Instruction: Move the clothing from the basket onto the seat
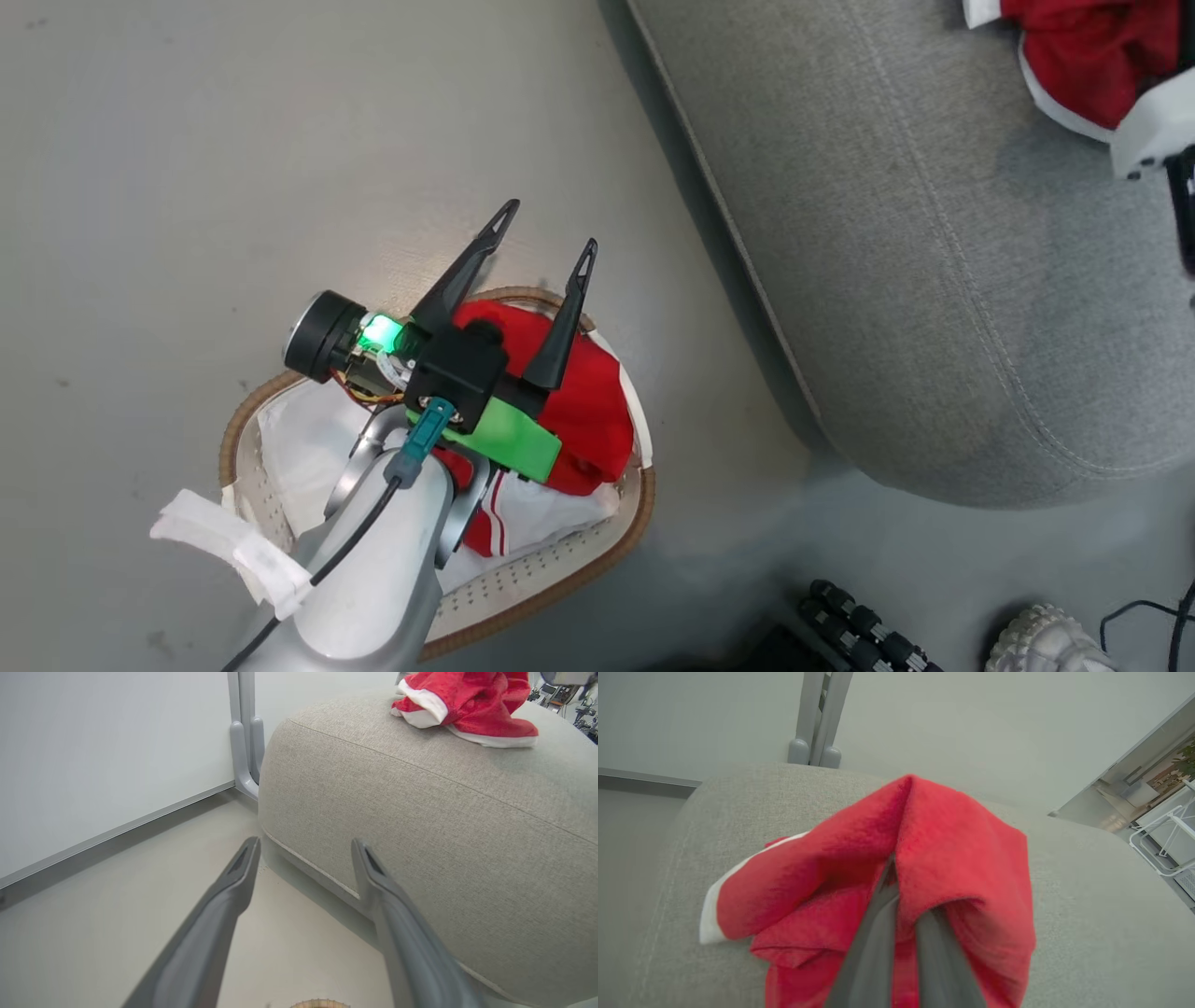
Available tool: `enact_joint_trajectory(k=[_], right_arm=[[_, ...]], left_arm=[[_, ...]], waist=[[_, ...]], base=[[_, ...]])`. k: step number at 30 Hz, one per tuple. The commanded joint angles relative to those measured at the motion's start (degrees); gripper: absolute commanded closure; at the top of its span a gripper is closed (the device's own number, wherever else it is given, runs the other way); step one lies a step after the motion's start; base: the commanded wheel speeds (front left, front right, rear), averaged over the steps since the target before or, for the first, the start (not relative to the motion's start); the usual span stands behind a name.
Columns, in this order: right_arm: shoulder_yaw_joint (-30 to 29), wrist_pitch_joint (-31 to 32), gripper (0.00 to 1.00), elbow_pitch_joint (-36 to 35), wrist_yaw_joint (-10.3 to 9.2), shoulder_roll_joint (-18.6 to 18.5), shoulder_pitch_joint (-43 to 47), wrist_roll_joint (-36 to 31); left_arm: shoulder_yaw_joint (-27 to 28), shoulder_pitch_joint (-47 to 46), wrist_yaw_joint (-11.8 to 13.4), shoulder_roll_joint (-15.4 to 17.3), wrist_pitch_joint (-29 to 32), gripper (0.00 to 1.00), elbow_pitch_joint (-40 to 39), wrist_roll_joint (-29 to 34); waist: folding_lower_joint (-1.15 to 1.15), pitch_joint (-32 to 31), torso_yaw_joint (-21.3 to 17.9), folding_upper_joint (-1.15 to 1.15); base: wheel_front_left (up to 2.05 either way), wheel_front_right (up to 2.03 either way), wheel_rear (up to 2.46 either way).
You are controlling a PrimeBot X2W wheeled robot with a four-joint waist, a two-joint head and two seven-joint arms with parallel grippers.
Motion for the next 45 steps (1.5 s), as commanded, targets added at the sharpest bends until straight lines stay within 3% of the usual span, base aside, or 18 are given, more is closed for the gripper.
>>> enact_joint_trajectory(k=[1,7,13,21,27,36,45], right_arm=[[-1.69,-0.01,0.00,0.06,-0.10,0.36,2.55,-0.20],[-3.83,0.00,0.00,-2.69,-0.10,2.41,11.65,-0.78],[-4.55,0.00,0.00,-8.59,-0.10,3.74,18.73,2.88],[-0.55,0.00,0.00,-16.87,-0.09,5.09,24.74,5.20],[6.77,0.00,0.00,-21.14,-0.09,6.33,27.25,4.99],[10.80,-0.01,0.00,-20.48,-0.09,10.49,31.40,5.80],[10.13,0.00,0.00,-18.69,-0.09,14.31,37.46,6.38]], left_arm=[[0.52,-0.88,0.35,0.14,-0.02,0.00,-0.31,0.23],[2.12,1.63,1.13,-0.13,-0.02,0.00,-0.07,-0.60],[5.33,4.53,2.70,-0.38,-0.02,0.00,-0.53,-1.61],[10.70,9.08,4.44,-0.32,-0.02,0.00,-0.27,-2.29],[16.21,13.00,6.42,-0.47,-0.03,0.00,1.18,-2.77],[22.81,17.25,7.77,-0.82,-0.03,0.00,3.72,-2.69],[25.75,22.31,7.54,-1.12,-0.03,0.00,4.85,-1.83]], waist=[[-0.01,1.17,1.93,0.16],[-0.01,-3.65,1.53,0.16],[-0.01,-9.67,1.51,0.16],[-0.01,-17.34,4.37,0.16],[-0.01,-21.32,7.86,0.16],[-0.01,-25.84,12.37,0.16],[-0.01,-30.73,14.45,0.16]], base=[[0.00,0.00,0.00],[0.00,0.00,0.00],[0.00,0.00,0.00],[0.00,0.00,0.00],[0.00,0.00,0.00],[0.00,0.00,0.00],[0.00,0.00,0.00]])
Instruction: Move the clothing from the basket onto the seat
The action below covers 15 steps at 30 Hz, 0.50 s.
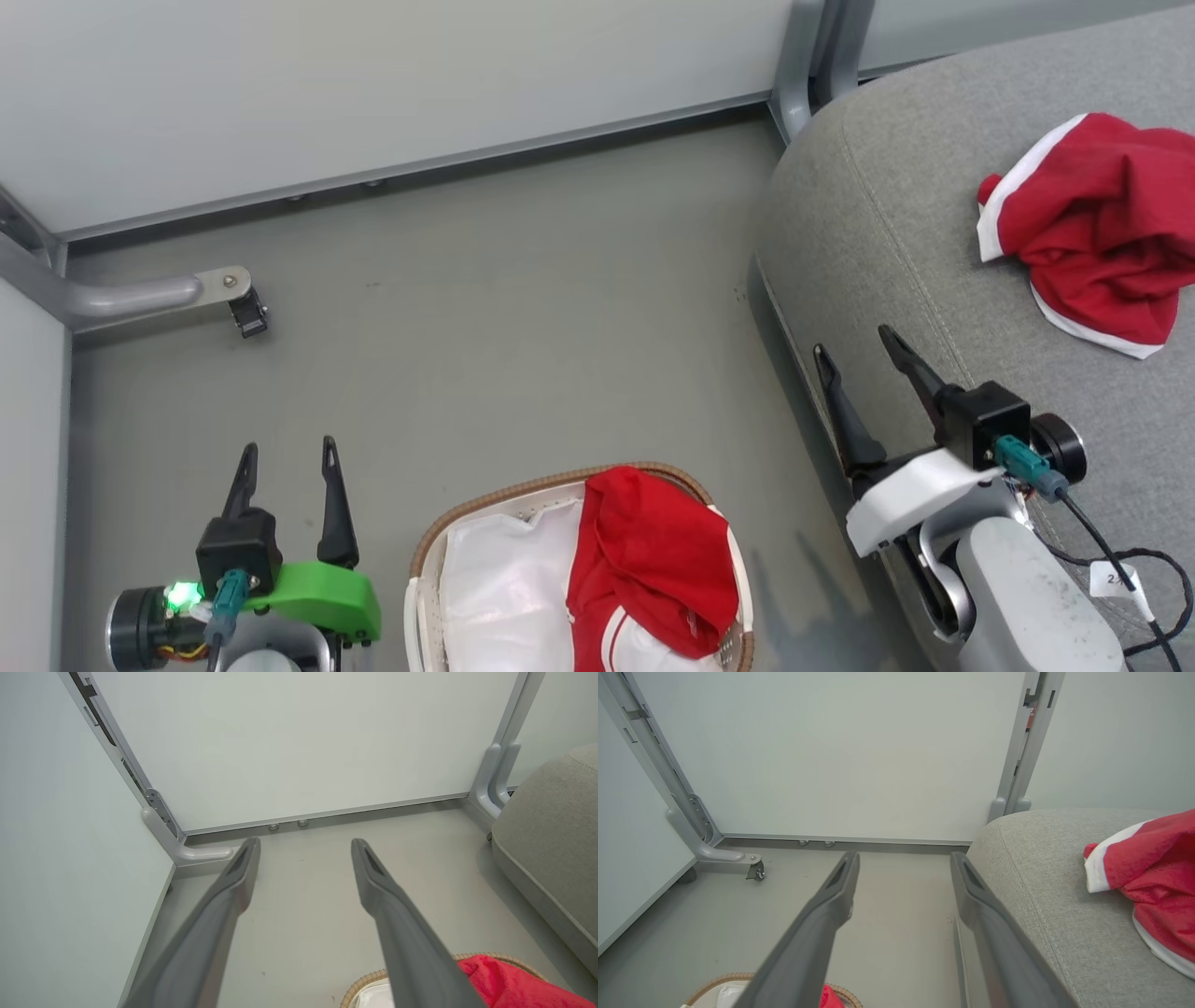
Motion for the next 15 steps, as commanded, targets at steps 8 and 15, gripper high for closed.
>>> enact_joint_trajectory(k=[8,15], right_arm=[[0.53,0.00,0.00,1.49,-0.08,0.81,5.28,-1.20],[0.60,0.00,0.00,2.05,-0.08,0.65,7.67,-1.12]], left_arm=[[1.63,6.96,0.12,-0.27,-0.03,0.00,-1.81,-0.86],[1.65,9.20,-0.99,-0.34,-0.03,0.00,-2.41,-1.42]], waist=[[0.00,-6.35,1.41,0.16],[0.00,-7.68,1.16,0.16]], base=[[0.00,0.00,0.00],[0.00,0.00,0.00]])
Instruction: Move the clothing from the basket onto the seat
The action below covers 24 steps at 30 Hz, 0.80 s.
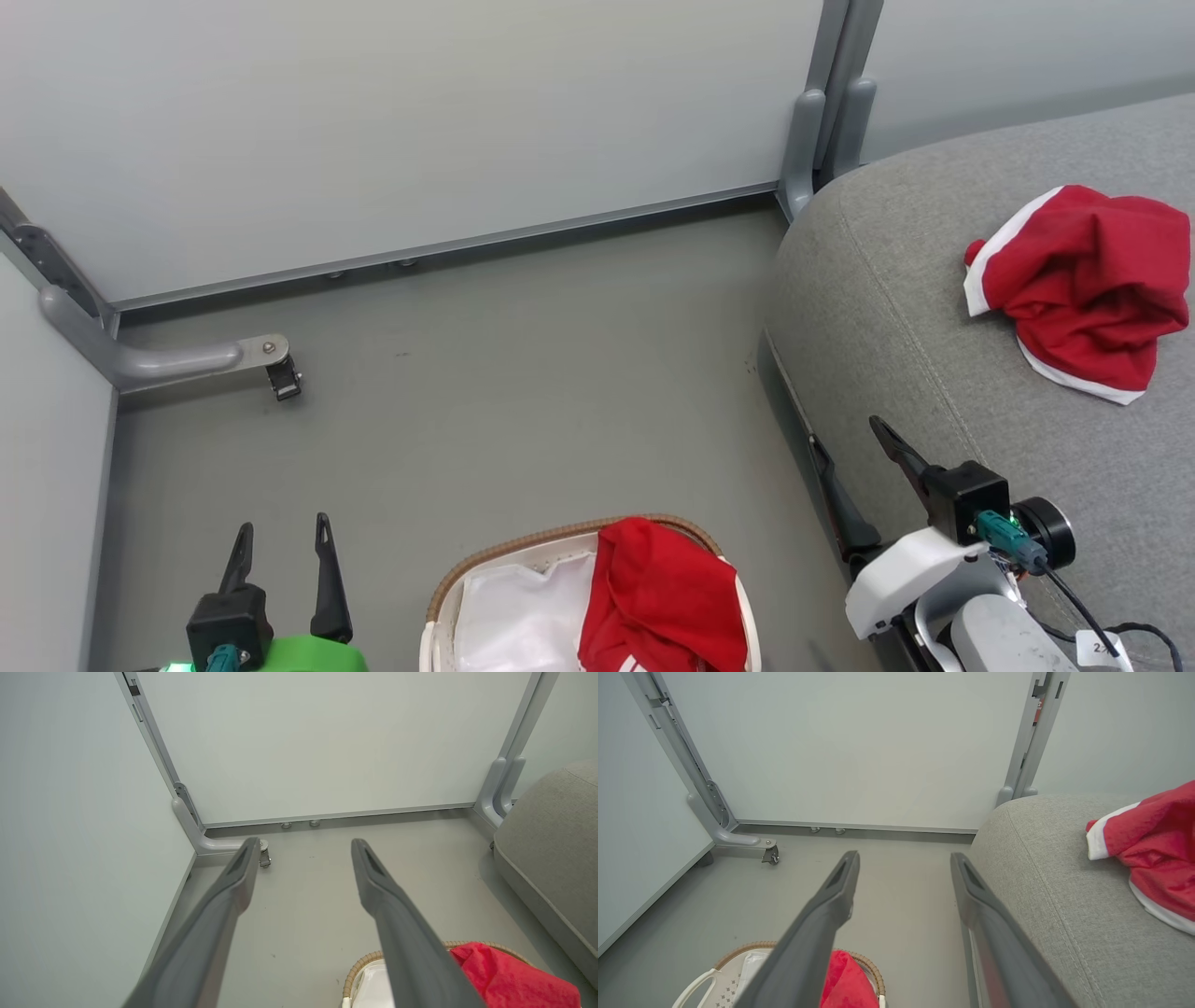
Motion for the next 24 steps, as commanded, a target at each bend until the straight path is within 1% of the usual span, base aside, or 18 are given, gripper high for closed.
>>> enact_joint_trajectory(k=[1,6,10,14,17,20,24], right_arm=[[-0.01,0.00,0.00,0.24,-0.08,-0.26,0.89,-0.16],[0.41,0.00,0.00,-0.10,-0.08,-0.55,0.53,-0.19],[0.40,-0.01,0.00,-1.50,-0.08,-1.01,-2.54,0.02],[0.17,0.00,0.00,-3.25,-0.08,-1.47,-5.38,-0.42],[-0.07,-0.01,0.00,-4.93,-0.08,-1.47,-8.21,-0.61],[-0.09,0.00,0.00,-6.41,-0.08,-1.90,-10.96,-0.64],[0.39,0.00,0.00,-8.46,-0.08,-2.34,-14.99,-0.71]], left_arm=[[-0.02,1.13,-0.30,0.00,-0.03,0.00,-0.11,-0.25],[-1.96,0.50,-0.55,0.00,-0.03,0.00,0.39,-1.02],[-5.40,-2.65,-1.01,0.00,-0.03,0.00,1.21,-2.00],[-10.00,-6.00,-0.93,0.04,-0.03,0.00,2.85,-3.40],[-13.43,-9.63,-1.23,0.05,-0.03,0.00,4.42,-3.55],[-15.64,-12.75,-1.24,0.08,-0.03,0.00,5.91,-3.95],[-17.53,-17.47,-2.17,0.14,-0.03,0.00,8.73,-3.77]], waist=[[0.00,-0.22,-0.05,0.16],[0.00,0.89,-0.36,0.16],[0.00,4.71,-1.11,0.16],[0.00,9.96,-2.51,0.16],[0.00,14.44,-4.30,0.16],[0.00,18.64,-6.12,0.16],[0.00,24.35,-8.85,0.16]], base=[[0.00,0.00,0.00],[0.00,0.00,0.00],[0.00,0.00,0.00],[0.00,0.00,0.00],[0.00,0.00,0.00],[0.00,0.00,0.00],[0.00,0.00,0.00]])
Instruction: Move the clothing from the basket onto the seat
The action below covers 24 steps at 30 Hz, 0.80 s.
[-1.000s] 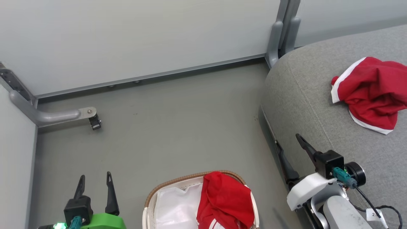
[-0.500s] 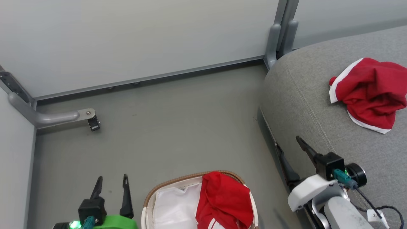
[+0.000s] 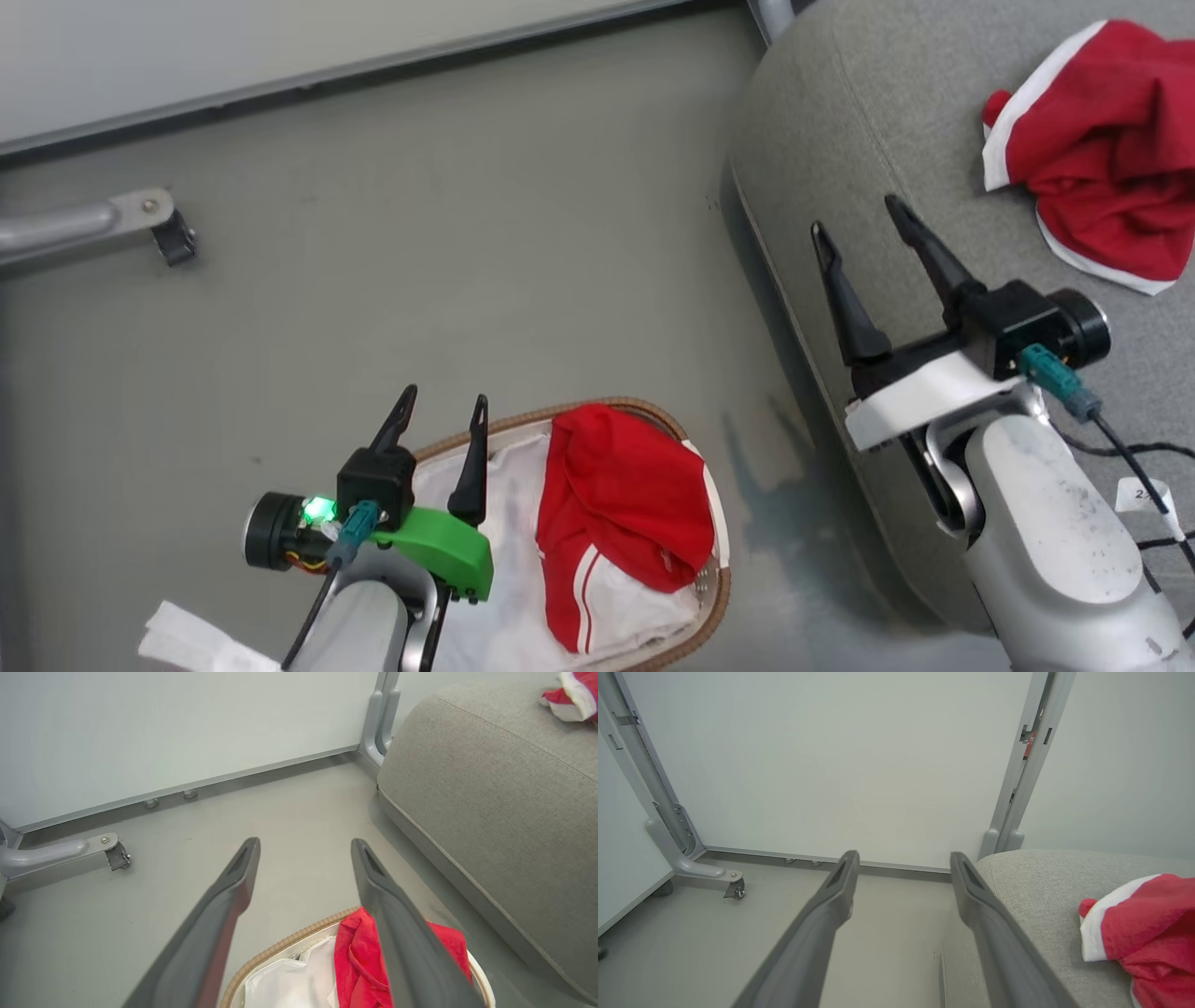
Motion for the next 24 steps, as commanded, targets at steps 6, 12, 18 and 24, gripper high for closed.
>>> enact_joint_trajectory(k=[6,12,18,24], right_arm=[[-0.82,-0.01,0.00,-3.70,-0.08,0.79,-4.76,0.62],[-0.78,-0.01,0.00,-6.37,-0.08,1.83,-6.22,0.68],[-1.32,0.00,0.00,-7.87,-0.08,2.94,-7.55,0.51],[-1.61,0.00,0.00,-8.56,-0.08,3.87,-8.70,0.14]], left_arm=[[-0.96,-7.12,-2.34,0.37,-0.03,0.00,6.41,-0.50],[-2.08,-11.91,-4.50,0.38,-0.03,0.00,13.82,-2.21],[-5.71,-17.02,-5.80,0.38,-0.03,0.00,22.23,-1.32],[-9.17,-21.66,-6.26,0.39,-0.03,0.00,27.48,-0.84]], waist=[[0.00,15.16,-8.45,0.16],[0.00,20.59,-10.74,0.16],[0.00,25.03,-12.31,0.16],[0.00,28.42,-13.51,0.16]], base=[[0.00,0.00,0.00],[0.00,0.00,0.00],[0.00,0.00,0.00],[0.00,0.00,0.00]])
